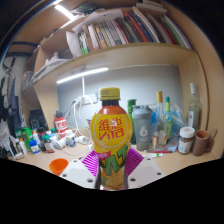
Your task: Pour water
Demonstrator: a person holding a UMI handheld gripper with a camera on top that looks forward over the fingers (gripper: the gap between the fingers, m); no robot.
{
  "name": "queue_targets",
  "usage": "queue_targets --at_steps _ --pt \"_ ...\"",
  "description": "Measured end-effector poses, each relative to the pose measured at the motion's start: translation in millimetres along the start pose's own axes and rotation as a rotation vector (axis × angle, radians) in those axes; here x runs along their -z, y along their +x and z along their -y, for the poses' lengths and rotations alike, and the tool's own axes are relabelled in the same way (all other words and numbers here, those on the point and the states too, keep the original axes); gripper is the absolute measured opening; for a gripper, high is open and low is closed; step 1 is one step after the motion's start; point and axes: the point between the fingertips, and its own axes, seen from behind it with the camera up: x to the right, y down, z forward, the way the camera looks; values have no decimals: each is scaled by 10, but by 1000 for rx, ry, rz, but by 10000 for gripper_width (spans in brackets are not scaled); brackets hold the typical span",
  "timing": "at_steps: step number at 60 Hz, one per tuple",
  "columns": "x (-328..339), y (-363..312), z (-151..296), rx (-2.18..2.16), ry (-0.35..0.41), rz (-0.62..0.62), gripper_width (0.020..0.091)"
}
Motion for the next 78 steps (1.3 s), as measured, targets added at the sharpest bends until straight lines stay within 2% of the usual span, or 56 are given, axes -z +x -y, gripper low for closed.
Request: queue_targets --at_steps 15,17,19,21,22,32,34,40,43,46,49,60,78 --pt "-109 87 -563 99 -72 -3 332" --pt "-129 93 -676 125 -87 0 361" --pt "-115 76 -631 147 -47 5 353" --pt "-109 83 -648 159 -37 -1 368" --pt "-108 80 -637 157 -27 -2 353" --pt "-97 117 -653 115 -30 -6 353" --pt "-94 112 -649 116 -32 -3 374" --pt "-79 104 -649 125 -40 4 492" --pt "-55 120 -675 131 -66 5 575" --pt "-21 148 -753 136 -107 4 730" --pt "36 169 -790 144 -123 6 854" --pt "533 227 -745 145 -81 -15 852" --pt "1945 361 -666 53 17 -46 852"
